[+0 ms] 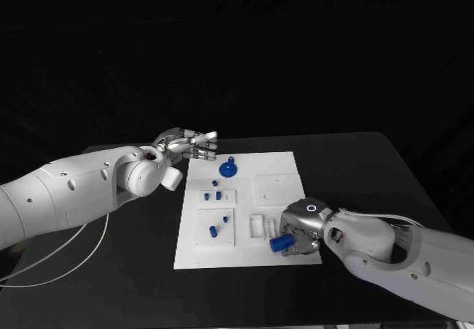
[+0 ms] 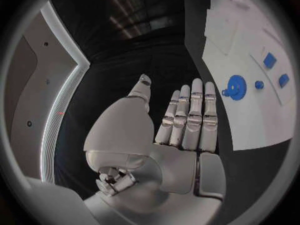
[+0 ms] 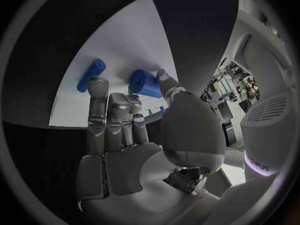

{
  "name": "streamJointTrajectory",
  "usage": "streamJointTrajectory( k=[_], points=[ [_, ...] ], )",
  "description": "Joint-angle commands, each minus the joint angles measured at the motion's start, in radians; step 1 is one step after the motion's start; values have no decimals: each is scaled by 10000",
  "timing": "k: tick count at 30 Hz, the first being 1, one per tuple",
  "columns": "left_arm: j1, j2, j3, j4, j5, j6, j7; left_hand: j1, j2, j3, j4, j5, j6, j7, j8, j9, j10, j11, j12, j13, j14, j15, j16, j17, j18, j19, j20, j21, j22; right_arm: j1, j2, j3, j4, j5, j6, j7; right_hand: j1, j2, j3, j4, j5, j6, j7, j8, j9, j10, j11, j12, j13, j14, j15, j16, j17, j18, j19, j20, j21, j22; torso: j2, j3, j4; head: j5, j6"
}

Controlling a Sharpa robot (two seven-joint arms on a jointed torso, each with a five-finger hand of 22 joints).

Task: Assemble the parts on the task board

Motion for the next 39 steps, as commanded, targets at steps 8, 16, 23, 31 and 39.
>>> streamJointTrajectory(
  k=[8,16,23,31,39],
  points=[
    [4,10,6,31,-24,243,-17,-62,-9,-37,44,-18,-85,-18,-39,2,-101,7,-36,7,-86,7,-45,-24,-34,-8,35,-43,-15,-61,80,-36,-25,-175,274,-230,-673,305,2415,-302,163,382,-170,-45,-23,143,-134,142,8,156,-5,220,116,-58,482,22,466,164,3,-4,-3,-7,-16],
    [4,11,6,27,-39,260,-36,-62,-9,-37,44,-18,-85,-18,-39,2,-101,7,-36,7,-86,7,-45,-24,-34,-8,35,-43,-15,-63,-29,-36,220,229,-265,-158,-1158,384,2866,-425,122,670,-286,-41,-22,466,-240,290,137,386,-84,425,331,-158,525,-63,1274,312,-6,-2,10,-12,-33],
    [4,16,5,19,-56,262,-57,-42,19,-40,30,-17,-87,-18,-37,2,-101,7,-34,8,-89,7,-43,-25,-32,-4,36,-49,-14,-2,-258,9,403,1481,-484,123,-1466,457,2842,-179,171,748,-319,-37,-19,586,-303,382,313,422,-152,577,584,-174,540,-137,1777,374,-10,-17,-10,7,-30],
    [4,25,4,23,-62,291,-83,-24,115,-67,-49,-16,-89,-16,-27,4,-99,9,-33,8,-96,10,-38,-13,-25,-2,43,-50,-10,107,-450,227,583,3122,-639,256,-1463,514,2542,-94,362,774,-332,-35,-18,632,-315,405,436,426,-185,600,703,-155,531,-169,1975,390,-4,-17,2,-1,-12],
    [6,26,3,32,-73,280,-102,-24,152,-88,-108,-13,-87,-19,-23,2,-98,7,-32,8,-96,10,-36,-4,-24,-9,44,-53,-8,224,-395,473,555,4870,-1130,-1082,-1271,546,2207,222,311,738,-327,-36,-18,613,-318,301,476,424,-212,534,769,-112,521,-194,2008,358,1,-24,-7,-3,15]
  ],
)
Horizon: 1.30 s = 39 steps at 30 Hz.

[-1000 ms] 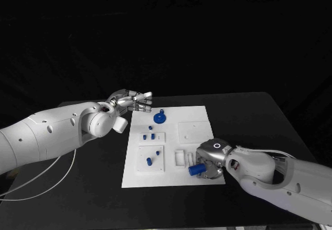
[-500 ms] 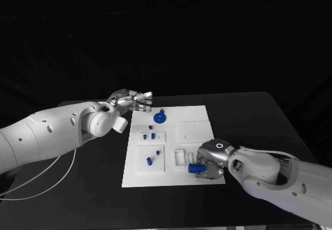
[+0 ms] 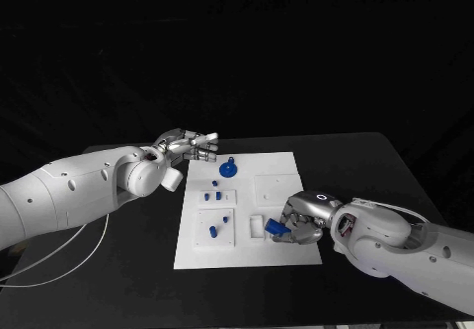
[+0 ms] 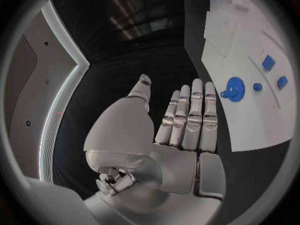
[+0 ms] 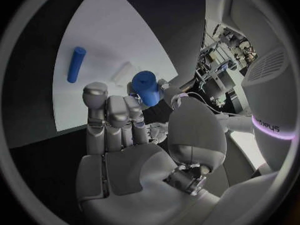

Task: Assemble the parts on the task board

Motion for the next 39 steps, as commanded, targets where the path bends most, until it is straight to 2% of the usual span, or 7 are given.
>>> streamJointTrajectory(
  k=[1,8,13,20,24,29,39],
  points=[
    [7,27,6,31,-37,148,23,29,99,-4,-25,-14,-60,7,-23,2,-63,-28,-32,9,-60,-26,-37,10,-24,-9,44,-53,-11,65,123,30,-94,1639,-349,-1183,202,103,50,57,-119,194,-207,31,4,128,-111,-95,-10,10,-36,-38,8,-121,538,-81,-35,232,8,-12,-4,-7,11],
    [8,58,6,30,-43,123,17,-8,87,-20,-15,-15,-62,7,-24,2,-63,-28,-34,8,-60,-27,-37,12,-23,-9,43,-52,-10,204,539,56,-453,3017,-36,-2600,49,136,28,83,-249,121,-176,30,3,57,-81,-204,-56,-21,-8,-149,-33,-116,513,-55,-237,167,5,-9,-2,-36,46],
    [10,75,6,33,-46,115,4,-8,87,-20,-15,-15,-62,7,-24,2,-63,-28,-34,8,-60,-27,-37,12,-23,-9,43,-52,-10,257,894,44,-744,3417,212,-3404,-11,152,55,86,-314,87,-160,32,4,22,-68,-237,-68,-33,3,-167,-33,-112,501,-44,-338,142,14,-8,10,-38,38],
    [11,109,6,33,-49,157,-25,-14,63,-5,22,-15,-58,7,-26,2,-63,-29,-34,8,-62,-26,-41,8,-27,-11,41,-55,-9,275,1414,-50,-1142,3622,628,-3836,-91,193,74,44,-212,47,-145,31,4,-11,-58,-258,-71,-33,12,-167,-13,-114,506,-37,-311,174,23,12,9,6,42],
    [11,119,6,32,-51,184,-44,-14,63,-5,22,-15,-58,7,-26,2,-63,-29,-34,8,-62,-26,-41,8,-27,-11,41,-55,-9,276,1626,-77,-1273,3511,604,-3973,-123,203,46,61,-195,53,-149,34,6,-3,-59,-239,-56,-24,12,-155,1,-113,514,-35,-289,188,19,13,-9,3,34],
    [11,149,6,31,-65,223,-69,-13,52,5,45,-15,-66,8,-30,2,-71,-26,-34,8,-67,-24,-41,7,-28,-15,44,-59,-10,276,1837,-92,-1329,3351,632,-4126,-211,182,5,121,-251,78,-154,35,6,27,-59,-201,-33,5,14,-112,35,-119,530,-33,-243,209,8,10,1,-6,21],
    [12,156,6,36,-94,274,-122,-24,24,15,87,-15,-75,12,-29,4,-86,-21,-33,9,-77,-21,-40,4,-28,-21,47,-64,-10,276,1995,-97,-1317,3013,391,-4323,-249,137,-37,274,-342,125,-168,37,8,85,-75,-113,32,38,-12,22,169,-103,553,-59,-22,286,18,8,-2,-1,30]
  ],
)
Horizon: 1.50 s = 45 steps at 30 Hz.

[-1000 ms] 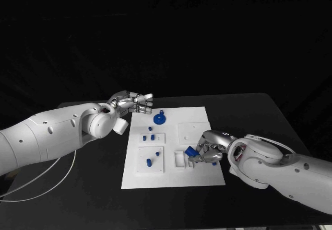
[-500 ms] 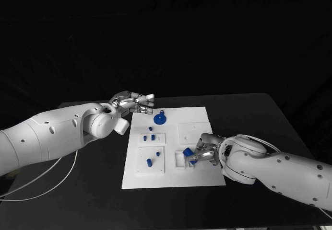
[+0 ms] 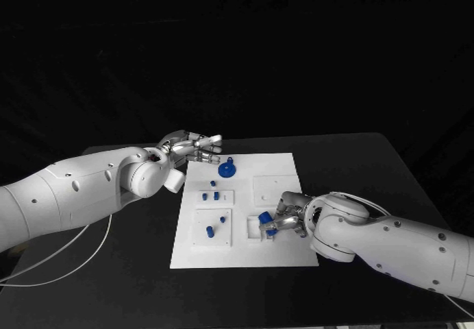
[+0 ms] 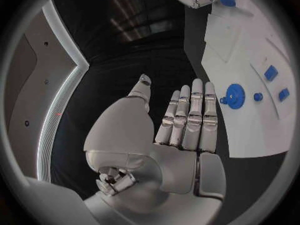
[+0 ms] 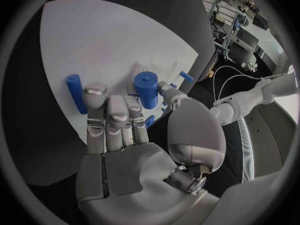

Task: Assemble the parts on the task board

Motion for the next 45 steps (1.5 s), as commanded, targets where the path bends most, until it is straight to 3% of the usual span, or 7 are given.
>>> streamJointTrajectory(
  k=[1,9,12,24,45],
  points=[
    [9,15,7,31,-53,199,-5,-24,25,-14,58,-15,-82,5,-29,3,-51,15,-32,9,-77,-21,-47,2,-28,-21,47,-64,-11,-12,49,-14,52,-253,-6,-192,-84,-40,-21,72,-60,78,-117,56,1,18,-59,36,7,38,-14,65,20,-103,533,-39,85,299,7,1,4,11,-10],
    [9,-3,7,47,-95,249,-61,-37,30,2,102,-15,-89,6,-31,2,-60,17,-35,8,-92,-15,-51,-1,-29,-28,50,-69,-12,-13,-21,-10,337,-408,-283,-277,-51,-43,-6,100,-28,88,-124,57,2,28,-63,38,13,39,-16,52,24,-101,533,-40,107,301,2,6,21,66,-58],
    [9,-18,7,48,-107,248,-74,-29,-8,16,134,-15,-103,13,-33,2,-73,22,-35,8,-99,-14,-49,-1,-28,-30,54,-72,-11,-13,-99,9,447,-491,-429,-354,-53,-45,11,115,-35,99,-127,55,1,40,-68,34,10,44,-21,53,30,-99,538,-44,143,307,-5,6,-2,103,-71],
    [12,-37,7,46,-123,234,-87,-28,-13,18,138,-15,-105,13,-34,2,-75,22,-35,8,-99,-13,-49,0,-27,-30,54,-72,-11,-13,-313,181,768,-253,-616,-507,-54,-61,38,139,-29,129,-137,56,2,78,-80,48,17,52,-35,60,53,-97,542,-58,228,313,-1,13,-14,138,-68],
    [22,-12,6,64,-139,214,-115,3,-114,76,269,-15,-118,17,-34,2,-94,30,-35,8,-136,1,-59,-7,-44,-81,69,-107,-21,-9,64,235,394,502,313,-689,-94,-52,-43,215,-43,88,-120,56,2,49,-68,17,11,50,-30,34,56,-92,531,-53,237,296,2,-5,4,112,-70]
  ],
)
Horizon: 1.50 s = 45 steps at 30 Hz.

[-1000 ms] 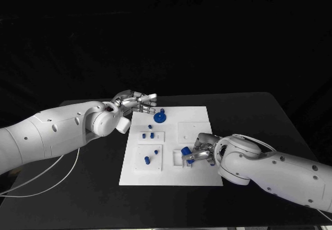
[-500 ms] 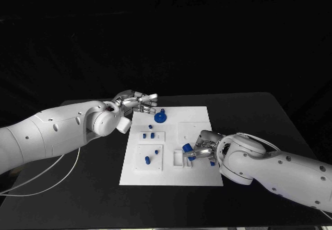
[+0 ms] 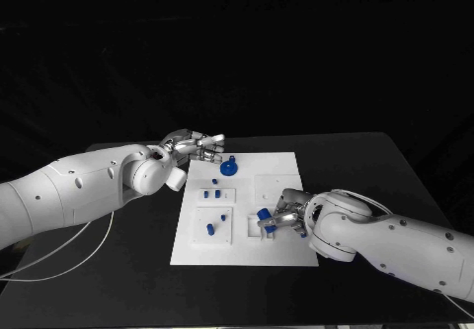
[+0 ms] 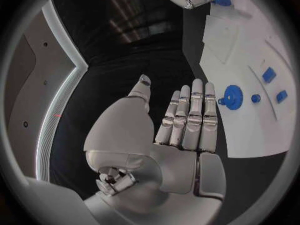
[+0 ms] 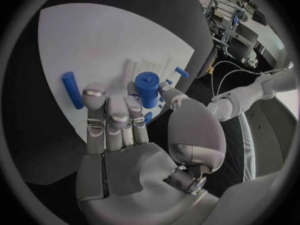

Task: Assemble the parts on the task board

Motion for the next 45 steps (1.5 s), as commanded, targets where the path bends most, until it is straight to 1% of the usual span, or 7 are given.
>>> streamJointTrajectory(
  k=[1,10,16,23,36,42,45],
  points=[
    [18,25,6,49,-14,124,28,6,-132,-11,78,-16,-86,-18,-35,2,-72,7,-35,8,-71,1,-61,-9,-46,-51,34,-74,-20,0,78,4,-60,282,467,-139,11,62,12,49,36,49,-80,28,9,-22,-61,17,6,50,-32,36,8,-92,531,-54,46,291,7,-2,-1,0,-5],
    [30,66,4,61,-3,112,19,33,-176,28,146,-16,-90,-16,-34,3,-78,9,-34,8,-78,2,-55,-11,-50,-58,36,-85,-21,37,287,3,-213,339,541,-163,-21,55,-7,89,25,37,-73,29,10,-28,-55,21,15,50,-29,37,19,-90,530,-52,47,290,2,-11,-6,7,-9],
    [35,77,4,61,-6,98,13,55,-208,44,204,-16,-93,-16,-32,2,-87,11,-35,8,-86,5,-54,-11,-52,-59,36,-92,-19,63,456,3,-337,319,638,-189,-59,44,-33,134,-20,34,-70,29,10,-32,-52,19,16,50,-29,36,23,-87,530,-52,40,287,2,-2,0,14,8],
    [42,87,3,58,-8,86,6,55,-208,44,204,-16,-93,-16,-32,2,-87,11,-35,8,-86,5,-54,-11,-52,-59,36,-92,-19,73,665,-8,-545,346,815,-228,-97,-33,-312,536,-135,-13,-47,32,11,-68,-47,-30,56,39,-51,-26,46,-105,525,-96,-72,238,9,0,9,35,7],
    [55,87,3,61,-23,45,2,95,-227,61,235,-15,-96,-16,-31,3,-89,13,-35,7,-89,6,-53,-11,-53,-58,36,-98,-16,78,827,-32,-767,208,1073,-268,-60,-104,-689,814,-136,-48,-24,31,12,-86,-33,-111,76,48,-45,-88,85,-100,522,-94,-124,210,2,2,-5,81,-19],
    [58,88,3,61,-26,37,6,95,-227,61,235,-15,-96,-16,-31,3,-89,13,-35,7,-89,6,-53,-11,-53,-58,36,-98,-16,79,839,-38,-749,202,1213,-266,-14,-209,-1082,1003,-136,-76,-14,33,14,-112,-21,-151,76,41,-37,-119,94,-93,518,-86,-156,205,2,6,-19,109,-3],
    [59,89,3,61,-27,37,6,95,-227,61,235,-15,-96,-16,-31,3,-89,13,-35,7,-89,6,-53,-11,-53,-58,36,-98,-16,80,847,-40,-742,203,1228,-267,54,-269,-1394,1217,-136,-113,-4,35,15,-131,-15,-194,73,39,-37,-157,102,-83,515,-86,-204,194,2,11,-18,104,-11]
  ],
)
